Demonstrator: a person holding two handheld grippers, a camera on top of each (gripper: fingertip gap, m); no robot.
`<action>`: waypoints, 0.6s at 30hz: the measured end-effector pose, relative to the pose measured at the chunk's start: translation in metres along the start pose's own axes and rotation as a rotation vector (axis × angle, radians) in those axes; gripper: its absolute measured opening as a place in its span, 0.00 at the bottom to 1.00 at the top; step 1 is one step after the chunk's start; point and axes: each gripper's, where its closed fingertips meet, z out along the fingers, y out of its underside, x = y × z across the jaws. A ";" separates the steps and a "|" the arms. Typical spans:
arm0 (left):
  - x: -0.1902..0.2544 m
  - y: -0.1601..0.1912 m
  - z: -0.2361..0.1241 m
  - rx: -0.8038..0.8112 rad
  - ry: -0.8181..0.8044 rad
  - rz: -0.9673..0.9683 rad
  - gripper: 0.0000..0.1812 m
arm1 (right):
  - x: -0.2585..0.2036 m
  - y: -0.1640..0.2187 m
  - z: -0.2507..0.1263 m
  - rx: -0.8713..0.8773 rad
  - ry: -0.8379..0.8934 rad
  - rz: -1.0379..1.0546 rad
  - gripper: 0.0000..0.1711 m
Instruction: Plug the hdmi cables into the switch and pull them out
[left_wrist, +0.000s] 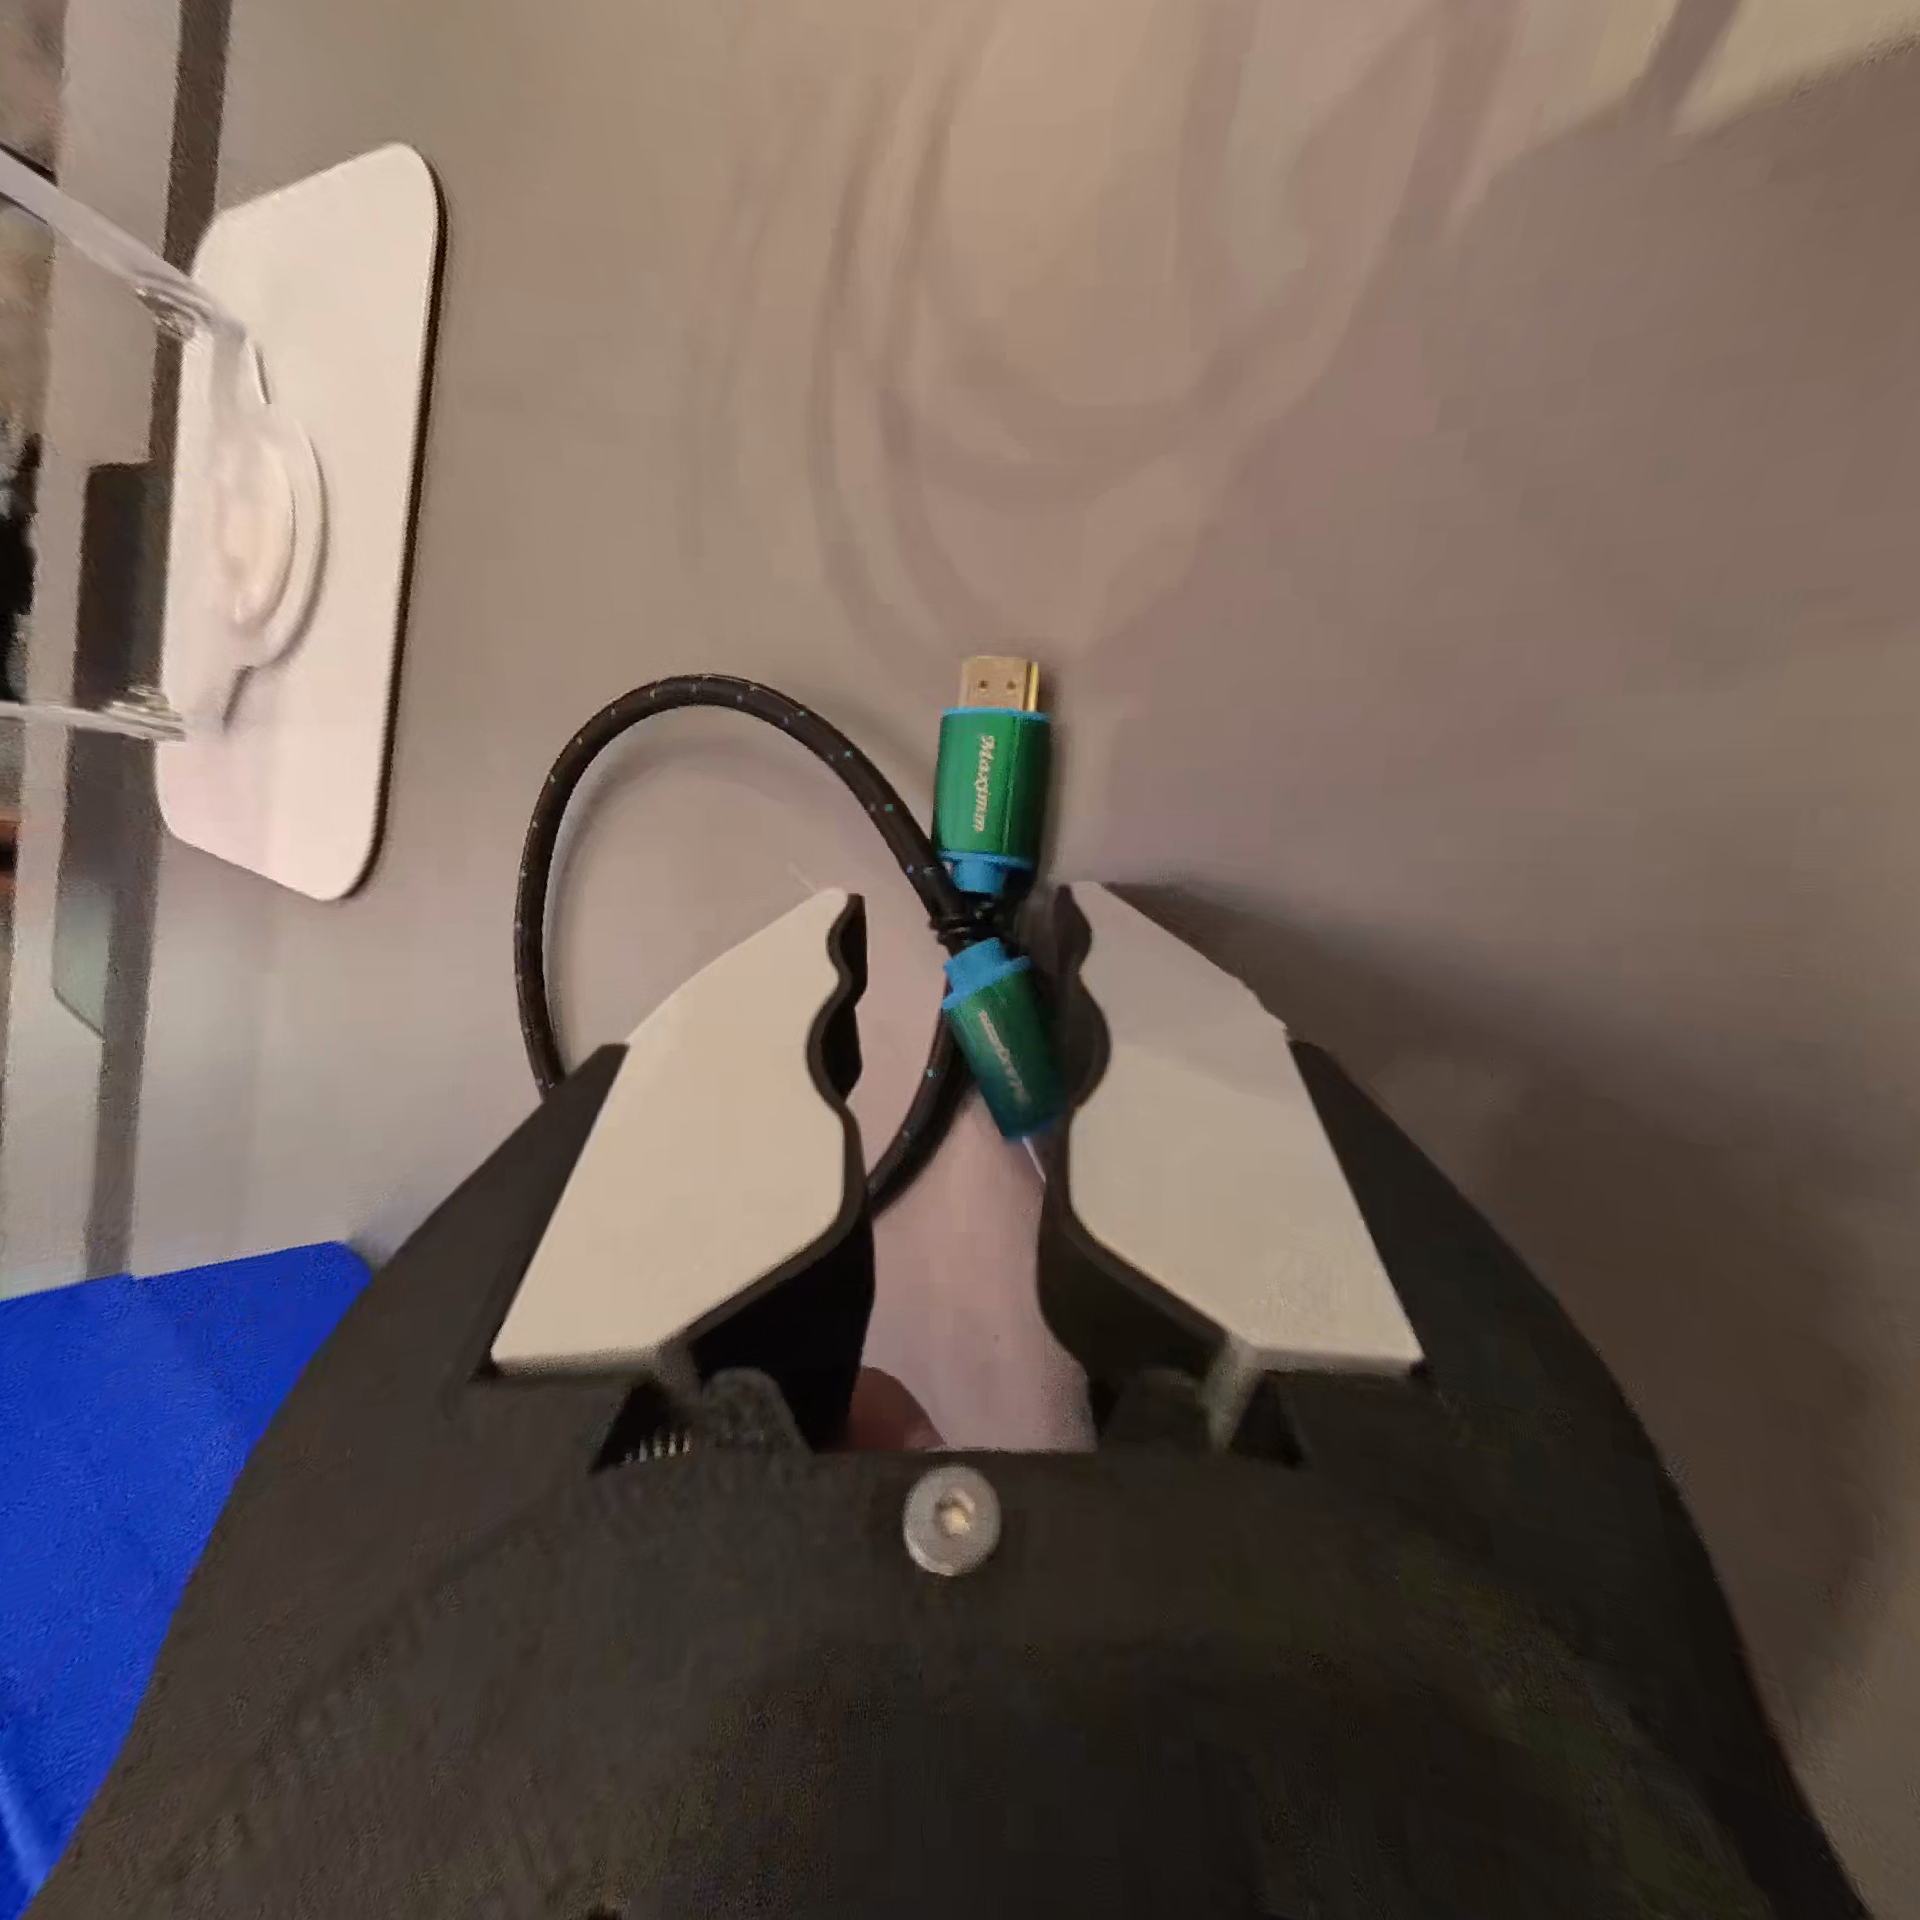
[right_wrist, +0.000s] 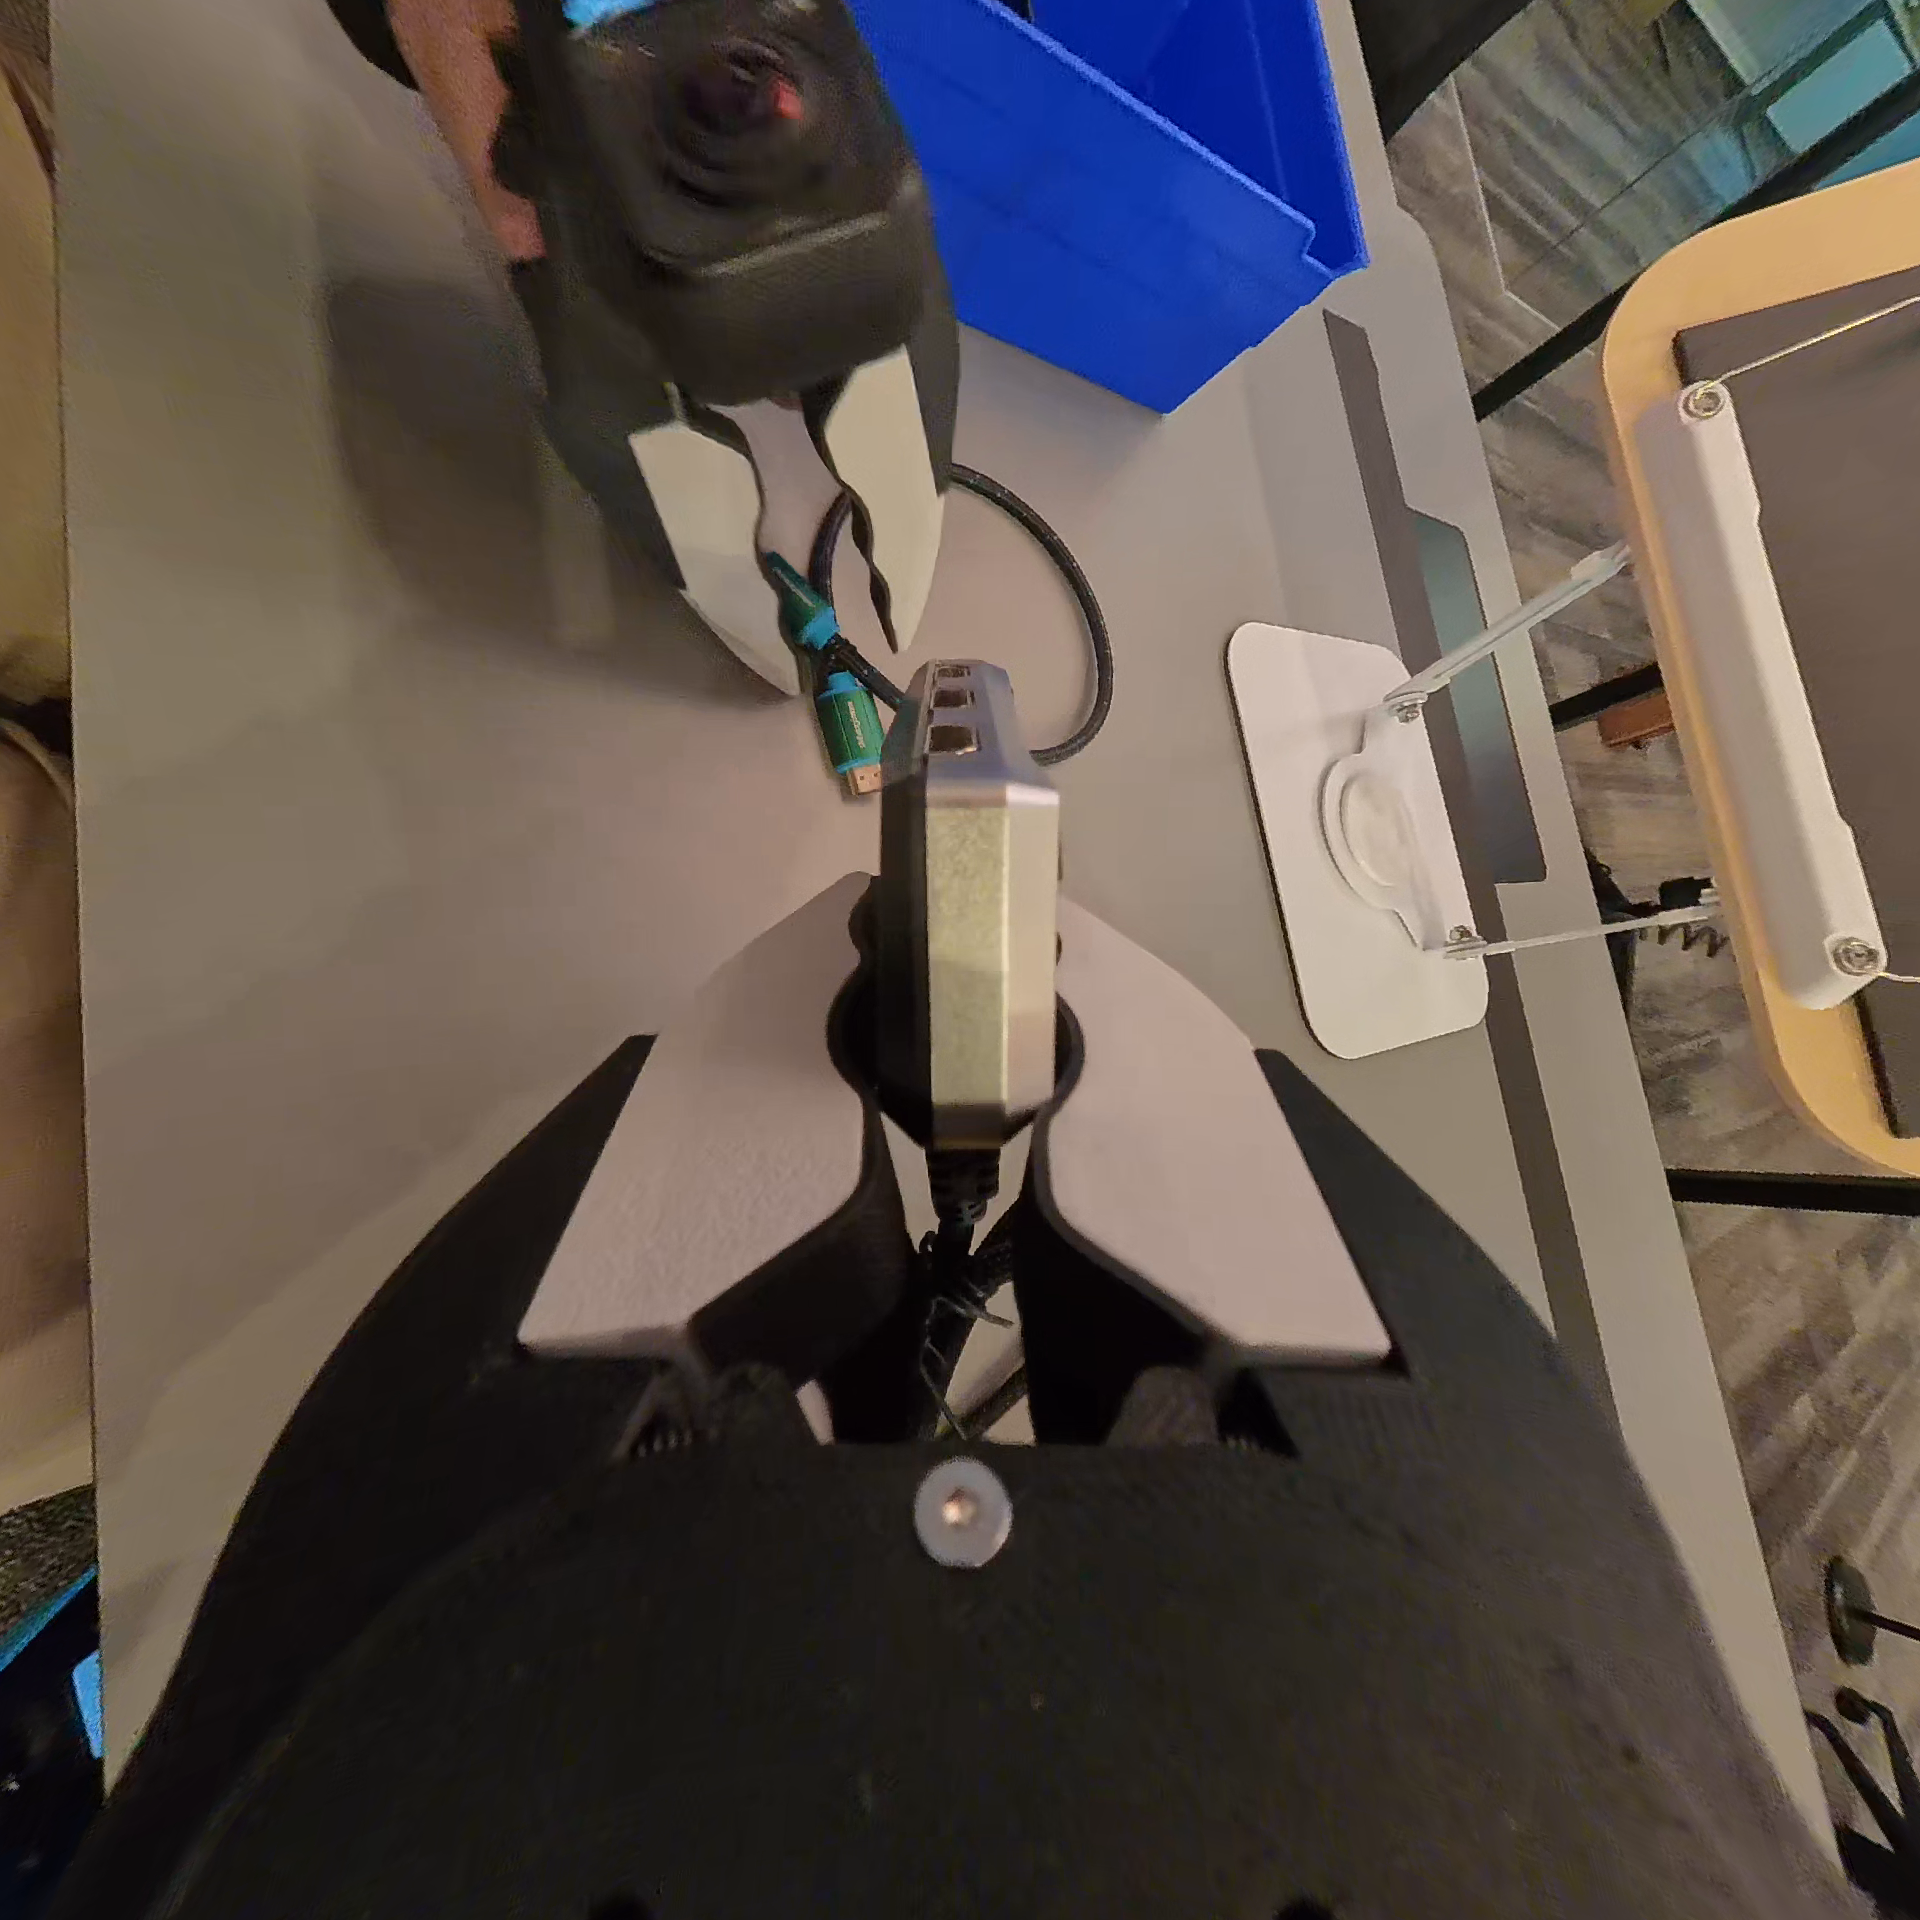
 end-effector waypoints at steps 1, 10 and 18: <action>0.000 0.000 0.002 0.000 0.032 -0.029 0.17 | 0.000 -0.001 0.000 0.008 -0.004 0.004 0.12; 0.001 -0.012 0.015 0.006 0.101 -0.068 0.07 | 0.000 0.006 0.000 0.029 -0.014 0.028 0.12; -0.008 -0.031 -0.022 0.118 0.140 -0.201 0.06 | 0.004 0.016 0.004 -0.006 0.038 -0.024 0.12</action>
